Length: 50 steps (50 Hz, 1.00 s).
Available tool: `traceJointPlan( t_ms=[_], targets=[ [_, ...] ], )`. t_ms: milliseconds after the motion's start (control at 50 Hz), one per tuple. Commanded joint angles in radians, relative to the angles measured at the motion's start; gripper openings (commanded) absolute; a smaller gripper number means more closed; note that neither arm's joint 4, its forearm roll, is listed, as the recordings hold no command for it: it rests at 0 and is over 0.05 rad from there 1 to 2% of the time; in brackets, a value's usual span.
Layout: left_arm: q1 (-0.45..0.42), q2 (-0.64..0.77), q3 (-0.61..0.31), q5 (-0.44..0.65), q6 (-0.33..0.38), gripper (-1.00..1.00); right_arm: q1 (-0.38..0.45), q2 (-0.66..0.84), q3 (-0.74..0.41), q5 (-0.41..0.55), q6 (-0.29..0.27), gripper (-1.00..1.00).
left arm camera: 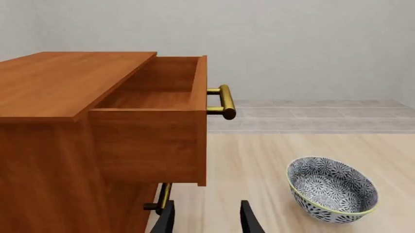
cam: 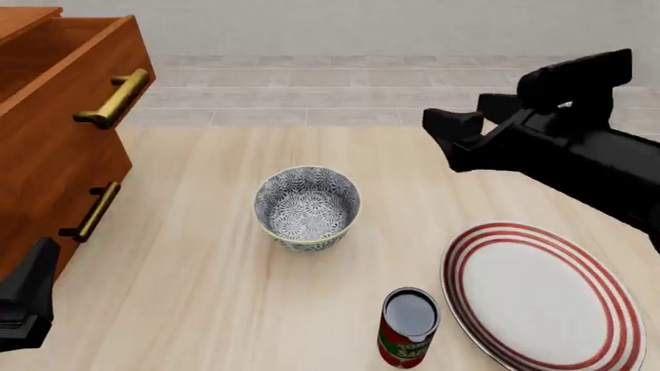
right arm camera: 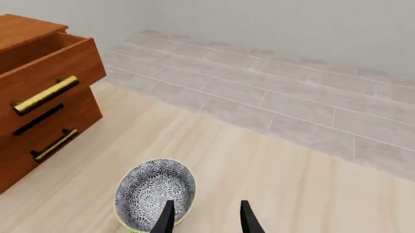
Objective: Put the bowl on the plate.
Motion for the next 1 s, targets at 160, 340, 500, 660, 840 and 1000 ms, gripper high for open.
traceJointPlan(
  t_ms=[160,340,500,660,840,1000],
  targets=[
    [0.0,0.0,0.0,0.0,0.0,1.0,0.169,0.239,-0.25,0.162,0.027,1.0],
    [0.0,0.0,0.0,0.0,0.0,1.0,0.191,0.327,-0.325,0.224,0.047,1.0],
    [0.0,0.0,0.0,0.0,0.0,1.0,0.199,0.403,-0.377,0.271,0.058,1.0],
    [0.0,0.0,0.0,0.0,0.0,1.0,0.155,0.501,-0.412,0.296,0.044,1.0],
    [0.0,0.0,0.0,0.0,0.0,1.0,0.127,0.545,-0.423,0.297,0.038,1.0],
    [0.0,0.0,0.0,0.0,0.0,1.0,0.097,0.583,-0.447,0.304,0.017,1.0]
  ],
)
